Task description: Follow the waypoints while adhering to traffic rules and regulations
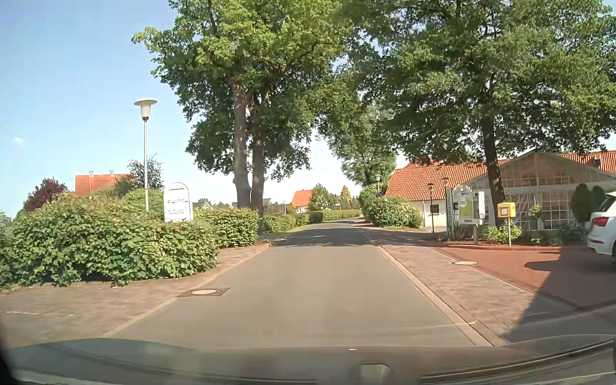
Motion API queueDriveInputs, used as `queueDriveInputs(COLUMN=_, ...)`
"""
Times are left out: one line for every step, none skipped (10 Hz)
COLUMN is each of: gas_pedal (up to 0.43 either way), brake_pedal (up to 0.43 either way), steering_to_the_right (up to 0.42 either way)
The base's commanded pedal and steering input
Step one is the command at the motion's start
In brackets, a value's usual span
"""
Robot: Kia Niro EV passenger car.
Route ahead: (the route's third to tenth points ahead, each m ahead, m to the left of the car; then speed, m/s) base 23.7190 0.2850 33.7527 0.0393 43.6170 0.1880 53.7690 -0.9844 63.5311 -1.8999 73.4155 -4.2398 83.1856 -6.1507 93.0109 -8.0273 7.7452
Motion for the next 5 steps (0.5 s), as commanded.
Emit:
queueDriveInputs(gas_pedal=0.130, brake_pedal=0.006, steering_to_the_right=0.008)
queueDriveInputs(gas_pedal=0.118, brake_pedal=0.006, steering_to_the_right=0.006)
queueDriveInputs(gas_pedal=0.118, brake_pedal=0.006, steering_to_the_right=0.006)
queueDriveInputs(gas_pedal=0.118, brake_pedal=0.006, steering_to_the_right=0.006)
queueDriveInputs(gas_pedal=0.118, brake_pedal=0.006, steering_to_the_right=0.006)
